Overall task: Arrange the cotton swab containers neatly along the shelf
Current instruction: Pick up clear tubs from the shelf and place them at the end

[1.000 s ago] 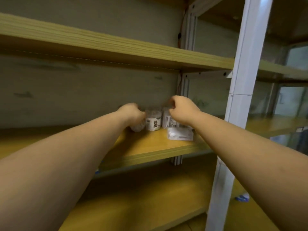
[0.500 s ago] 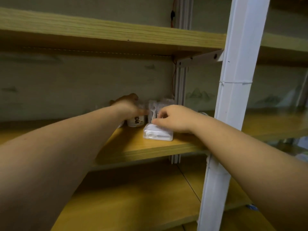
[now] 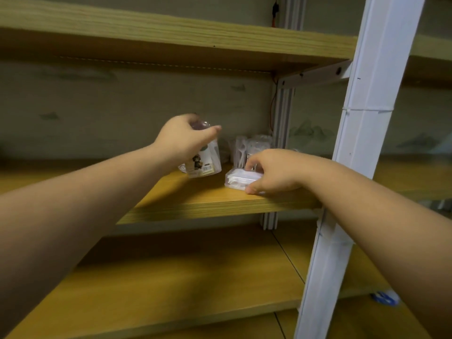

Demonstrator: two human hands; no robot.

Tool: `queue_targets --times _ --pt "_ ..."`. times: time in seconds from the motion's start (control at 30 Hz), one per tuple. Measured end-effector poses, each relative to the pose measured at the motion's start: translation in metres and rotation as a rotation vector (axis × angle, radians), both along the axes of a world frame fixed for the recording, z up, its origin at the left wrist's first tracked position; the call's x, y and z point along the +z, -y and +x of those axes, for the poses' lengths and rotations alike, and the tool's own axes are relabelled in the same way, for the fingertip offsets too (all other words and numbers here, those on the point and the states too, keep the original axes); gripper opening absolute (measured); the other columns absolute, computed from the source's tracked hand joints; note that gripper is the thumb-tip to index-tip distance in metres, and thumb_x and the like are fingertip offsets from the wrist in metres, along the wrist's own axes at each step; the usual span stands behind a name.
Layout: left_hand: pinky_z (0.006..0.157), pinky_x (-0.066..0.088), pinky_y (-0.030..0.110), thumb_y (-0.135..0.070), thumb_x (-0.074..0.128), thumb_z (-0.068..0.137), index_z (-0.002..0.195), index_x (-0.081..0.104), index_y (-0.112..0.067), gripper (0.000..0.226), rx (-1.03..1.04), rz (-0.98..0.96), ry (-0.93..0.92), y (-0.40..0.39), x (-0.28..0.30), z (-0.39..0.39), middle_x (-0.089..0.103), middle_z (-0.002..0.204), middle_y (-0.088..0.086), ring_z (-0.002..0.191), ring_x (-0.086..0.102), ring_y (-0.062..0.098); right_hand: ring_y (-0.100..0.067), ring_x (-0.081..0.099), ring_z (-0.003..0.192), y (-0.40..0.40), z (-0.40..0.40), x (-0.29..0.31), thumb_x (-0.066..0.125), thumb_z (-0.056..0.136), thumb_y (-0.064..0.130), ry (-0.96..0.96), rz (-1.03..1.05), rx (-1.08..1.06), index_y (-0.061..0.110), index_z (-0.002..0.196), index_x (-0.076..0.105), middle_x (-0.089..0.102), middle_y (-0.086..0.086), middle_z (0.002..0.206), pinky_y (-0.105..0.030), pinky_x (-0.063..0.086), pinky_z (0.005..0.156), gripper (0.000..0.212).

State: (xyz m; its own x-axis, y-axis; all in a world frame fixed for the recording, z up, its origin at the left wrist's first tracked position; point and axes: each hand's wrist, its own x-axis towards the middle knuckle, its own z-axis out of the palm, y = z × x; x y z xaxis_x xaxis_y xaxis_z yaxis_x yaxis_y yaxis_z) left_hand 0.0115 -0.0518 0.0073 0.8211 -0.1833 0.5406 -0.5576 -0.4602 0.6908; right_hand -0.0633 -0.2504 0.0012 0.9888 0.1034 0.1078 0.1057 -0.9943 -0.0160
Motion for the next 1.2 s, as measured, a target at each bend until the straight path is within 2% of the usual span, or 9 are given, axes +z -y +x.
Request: queue_targets --times 0.17,0.27,0.37,0.63,0.83,0.9,0.97,1.07,1.2 --pt "0.065 0.052 0.028 -0.027 0.068 0.084 0.094 0.075 -0.020 0.015 -0.015 -0.062 -0.065 -0.023 -0.004 -0.010 0.070 0.089 0.001 0.075 0.063 0.015 -0.015 0.072 0.068 -0.001 -0.001 -0.002 0.068 0.077 0.043 0.122 0.459 0.015 0.025 0.101 0.076 0.077 -0.001 0.084 -0.036 0.058 0.066 0.032" --pt "0.070 0.057 0.032 -0.031 0.069 0.085 0.093 0.077 -0.025 0.013 -0.016 -0.026 -0.042 -0.031 -0.003 -0.012 0.071 0.091 -0.003 0.083 0.066 0.014 -0.024 0.074 0.077 -0.007 0.003 0.000 0.061 0.085 0.045 0.234 0.696 0.050 0.022 0.101 0.074 0.077 -0.006 0.090 -0.046 0.060 0.077 0.031" --pt "0.071 0.056 0.027 -0.035 0.069 0.088 0.102 0.077 -0.026 0.018 -0.033 0.013 0.002 -0.039 -0.003 -0.012 0.067 0.098 -0.009 0.090 0.064 0.007 -0.019 0.070 0.066 -0.020 0.007 0.006 0.050 0.100 0.043 0.285 0.846 0.099 0.018 0.115 0.055 0.074 -0.012 0.093 -0.037 0.059 0.064 0.029" --pt "0.080 0.056 0.025 -0.046 0.074 0.084 0.136 0.061 -0.027 0.058 -0.031 -0.010 0.026 -0.074 -0.002 -0.017 0.067 0.110 -0.011 0.094 0.063 0.001 -0.019 0.074 0.086 -0.066 0.019 0.023 0.054 0.103 0.023 0.145 1.198 0.239 0.012 0.130 0.046 0.070 -0.012 0.113 -0.032 0.063 0.076 0.030" --pt "0.071 0.056 0.026 -0.042 0.075 0.085 0.123 0.070 -0.026 0.041 0.002 -0.176 -0.066 -0.112 -0.002 -0.021 0.069 0.107 -0.009 0.095 0.064 0.007 -0.016 0.077 0.094 -0.101 0.040 0.018 0.066 0.096 0.026 0.213 1.246 0.260 0.015 0.123 0.056 0.078 -0.003 0.105 -0.042 0.062 0.085 0.032" --pt "0.069 0.055 0.025 -0.040 0.075 0.085 0.118 0.071 -0.028 0.036 0.008 -0.185 -0.073 -0.128 -0.003 -0.020 0.067 0.104 -0.012 0.095 0.063 0.007 -0.012 0.076 0.092 -0.116 0.045 0.015 0.067 0.095 0.027 0.214 1.237 0.253 0.015 0.123 0.058 0.078 0.000 0.103 -0.034 0.063 0.081 0.031" --pt "0.072 0.057 0.027 -0.039 0.075 0.085 0.117 0.072 -0.028 0.034 0.023 -0.170 -0.057 -0.145 -0.003 -0.018 0.068 0.106 -0.010 0.096 0.064 0.007 -0.010 0.075 0.096 -0.131 0.050 0.015 0.067 0.095 0.025 0.212 1.214 0.257 0.018 0.130 0.055 0.075 -0.001 0.113 -0.028 0.061 0.079 0.037" --pt "0.070 0.056 0.026 -0.040 0.075 0.085 0.121 0.071 -0.026 0.039 0.038 -0.147 -0.006 -0.174 -0.002 -0.009 0.070 0.110 -0.007 0.098 0.066 0.008 -0.016 0.073 0.105 -0.156 0.063 0.014 0.070 0.092 0.018 0.184 1.252 0.291 0.017 0.140 0.053 0.075 -0.003 0.117 -0.038 0.058 0.092 0.051" --pt "0.071 0.055 0.022 -0.046 0.077 0.081 0.131 0.066 -0.019 0.057 0.064 -0.211 0.044 -0.219 0.002 0.007 0.069 0.118 -0.004 0.102 0.066 0.007 -0.033 0.072 0.106 -0.211 0.073 0.015 0.061 0.094 -0.002 0.064 1.693 0.270 -0.001 0.129 0.052 0.067 -0.023 0.121 -0.045 0.059 0.093 0.036"
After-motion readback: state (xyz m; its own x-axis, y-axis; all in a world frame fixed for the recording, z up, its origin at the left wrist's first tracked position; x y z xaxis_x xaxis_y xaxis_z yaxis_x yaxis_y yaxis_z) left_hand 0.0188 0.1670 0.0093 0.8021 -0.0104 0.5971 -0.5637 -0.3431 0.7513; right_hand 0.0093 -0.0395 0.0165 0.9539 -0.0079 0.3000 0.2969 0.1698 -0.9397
